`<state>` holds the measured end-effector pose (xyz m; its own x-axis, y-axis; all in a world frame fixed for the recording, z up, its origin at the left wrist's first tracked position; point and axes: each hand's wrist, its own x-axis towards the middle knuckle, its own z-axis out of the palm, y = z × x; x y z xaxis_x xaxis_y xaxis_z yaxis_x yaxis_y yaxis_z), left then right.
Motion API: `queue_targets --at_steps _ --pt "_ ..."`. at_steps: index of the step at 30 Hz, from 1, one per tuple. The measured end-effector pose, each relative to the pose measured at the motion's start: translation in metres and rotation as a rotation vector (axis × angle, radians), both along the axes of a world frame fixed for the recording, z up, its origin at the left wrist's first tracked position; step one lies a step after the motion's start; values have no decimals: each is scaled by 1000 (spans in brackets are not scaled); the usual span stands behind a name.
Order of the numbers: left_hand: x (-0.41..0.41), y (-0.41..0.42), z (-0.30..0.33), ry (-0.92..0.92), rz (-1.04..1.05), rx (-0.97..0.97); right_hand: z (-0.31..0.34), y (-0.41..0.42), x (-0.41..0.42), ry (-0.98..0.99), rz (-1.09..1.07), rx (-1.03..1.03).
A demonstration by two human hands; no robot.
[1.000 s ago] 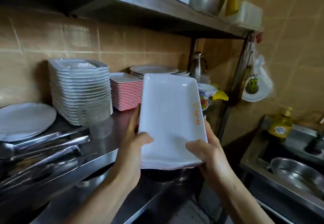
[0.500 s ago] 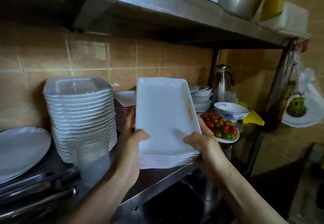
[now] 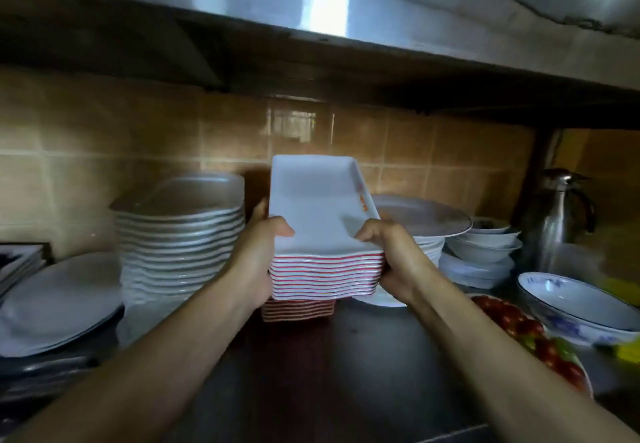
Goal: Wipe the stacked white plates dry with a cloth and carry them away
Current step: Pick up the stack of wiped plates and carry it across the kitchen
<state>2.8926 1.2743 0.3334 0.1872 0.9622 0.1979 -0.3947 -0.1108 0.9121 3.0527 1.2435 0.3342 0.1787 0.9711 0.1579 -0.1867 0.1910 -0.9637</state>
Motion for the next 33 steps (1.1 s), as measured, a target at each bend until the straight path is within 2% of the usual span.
queue_targets --at_steps 7,16,25,27,28,30,33 --pt "16 19 6 39 89 -156 5 37 21 90 200 -86" --pt "16 24 18 152 110 -314 6 47 25 108 301 -205" --pt "18 31 32 255 126 -453 13 34 31 73 331 -151" --pt "18 32 33 266 118 -468 9 24 31 -84 235 -74" --pt "18 32 34 271 110 -470 3 18 34 -225 126 10" --pt "18 34 35 287 110 -474 -11 8 39 -615 -125 285" --pt "19 34 37 312 107 -487 -25 3 36 -1322 -343 637"
